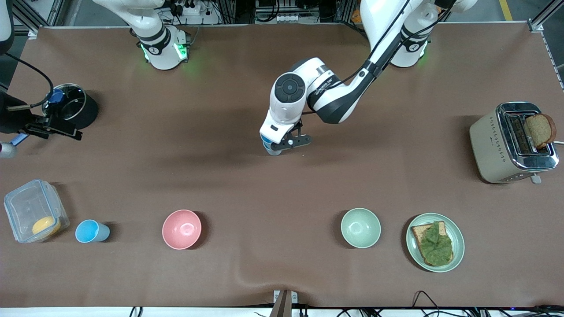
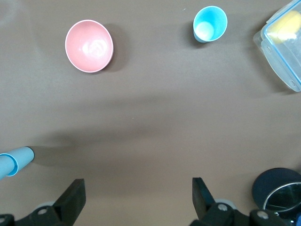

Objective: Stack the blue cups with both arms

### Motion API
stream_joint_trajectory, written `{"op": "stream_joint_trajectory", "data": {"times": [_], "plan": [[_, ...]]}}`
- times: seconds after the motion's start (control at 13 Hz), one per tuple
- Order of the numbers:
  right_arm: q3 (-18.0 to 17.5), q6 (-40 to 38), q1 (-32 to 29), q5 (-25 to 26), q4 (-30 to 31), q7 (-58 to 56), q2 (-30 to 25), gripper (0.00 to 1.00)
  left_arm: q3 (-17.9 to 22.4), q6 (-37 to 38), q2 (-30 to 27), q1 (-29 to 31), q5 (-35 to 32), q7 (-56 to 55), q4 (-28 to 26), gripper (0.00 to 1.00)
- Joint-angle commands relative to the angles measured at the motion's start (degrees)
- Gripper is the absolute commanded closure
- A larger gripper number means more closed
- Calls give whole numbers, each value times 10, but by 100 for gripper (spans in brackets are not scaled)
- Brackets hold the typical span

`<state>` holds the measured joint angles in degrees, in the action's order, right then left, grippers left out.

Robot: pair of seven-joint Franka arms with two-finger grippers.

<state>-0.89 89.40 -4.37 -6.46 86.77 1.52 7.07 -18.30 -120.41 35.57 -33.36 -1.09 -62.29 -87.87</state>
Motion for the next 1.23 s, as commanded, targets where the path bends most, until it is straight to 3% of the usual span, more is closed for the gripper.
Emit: {"op": "stream_joint_trajectory", "data": {"times": [0.0,0.08,0.15,0.23,0.54,0.85,1.15], "plan": [[-7,17,-4,5,12,-7,2,0,4,-15,16,-14,-29,-16,9,100],[-7,17,-6,5,13,-7,2,0,4,-16,16,-14,-30,-16,9,100],[-7,17,-7,5,13,-7,2,0,4,-16,15,-13,-31,-16,9,29],[-7,17,-7,5,19,-7,1,0,4,-16,12,-14,-31,-18,10,0],[-7,23,-4,17,26,-7,-1,0,7,-1,-46,8,-38,-11,10,0],[-8,32,-3,17,42,-7,-6,0,9,95,-151,80,-83,-6,12,0],[-8,32,-3,17,42,-7,-6,0,9,134,-204,166,-86,37,11,0]]}}
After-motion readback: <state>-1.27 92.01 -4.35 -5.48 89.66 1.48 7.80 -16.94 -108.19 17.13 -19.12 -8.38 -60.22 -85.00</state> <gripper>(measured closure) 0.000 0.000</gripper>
